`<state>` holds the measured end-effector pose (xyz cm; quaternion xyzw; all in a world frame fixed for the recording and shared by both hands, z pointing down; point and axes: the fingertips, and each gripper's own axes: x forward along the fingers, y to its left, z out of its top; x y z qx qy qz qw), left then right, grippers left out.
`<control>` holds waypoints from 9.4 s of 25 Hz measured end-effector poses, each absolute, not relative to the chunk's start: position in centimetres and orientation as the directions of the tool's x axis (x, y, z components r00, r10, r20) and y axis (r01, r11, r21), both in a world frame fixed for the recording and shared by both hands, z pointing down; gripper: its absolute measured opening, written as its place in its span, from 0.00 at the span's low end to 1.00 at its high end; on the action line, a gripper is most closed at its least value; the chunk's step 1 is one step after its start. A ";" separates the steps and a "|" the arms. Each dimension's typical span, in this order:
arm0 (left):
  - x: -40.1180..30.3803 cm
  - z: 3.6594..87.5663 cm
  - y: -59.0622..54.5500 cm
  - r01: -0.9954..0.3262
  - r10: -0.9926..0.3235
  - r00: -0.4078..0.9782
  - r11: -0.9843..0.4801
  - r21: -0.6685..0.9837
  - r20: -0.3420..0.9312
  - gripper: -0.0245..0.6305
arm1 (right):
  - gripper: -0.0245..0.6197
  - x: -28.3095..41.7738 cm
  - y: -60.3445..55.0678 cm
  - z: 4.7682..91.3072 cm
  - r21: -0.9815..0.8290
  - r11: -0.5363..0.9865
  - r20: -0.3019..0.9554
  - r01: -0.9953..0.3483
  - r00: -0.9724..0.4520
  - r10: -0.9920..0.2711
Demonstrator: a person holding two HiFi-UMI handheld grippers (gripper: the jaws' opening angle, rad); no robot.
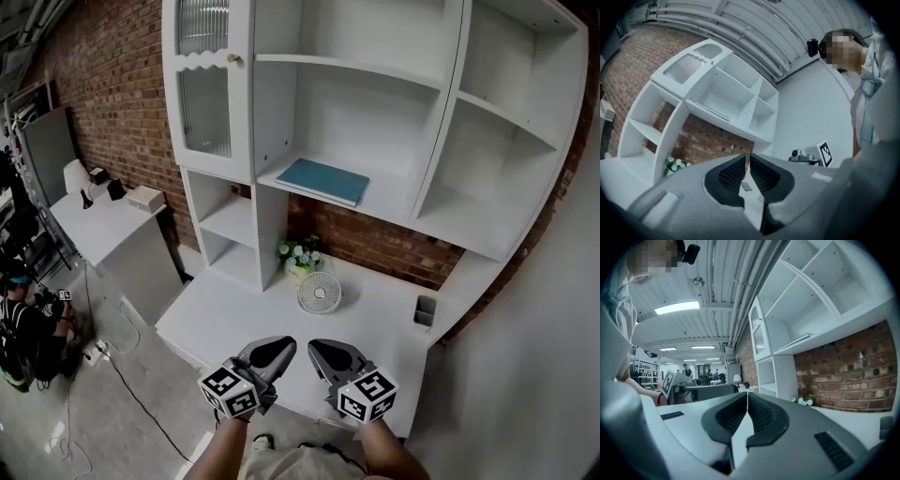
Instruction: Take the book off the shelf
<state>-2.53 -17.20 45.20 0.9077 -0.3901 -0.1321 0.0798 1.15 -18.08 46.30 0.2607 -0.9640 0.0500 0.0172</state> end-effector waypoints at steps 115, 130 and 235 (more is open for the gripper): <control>-12.0 29.4 -44.6 -0.776 -0.758 0.617 -0.631 -0.002 -0.209 0.49 | 0.42 2.5 -42.8 29.6 0.030 0.457 -0.098 -0.889 -0.458 -0.884; -12.2 28.9 -48.0 -0.816 -0.810 0.571 -0.578 0.020 -0.131 0.49 | 0.45 3.5 -45.4 29.3 -0.002 0.350 -0.042 -0.937 -0.349 -0.936; -10.8 29.0 -42.8 -0.812 -0.838 0.528 -0.546 0.207 -0.141 0.49 | 0.46 3.9 -39.7 30.0 -0.090 0.367 -0.033 -0.926 -0.366 -0.930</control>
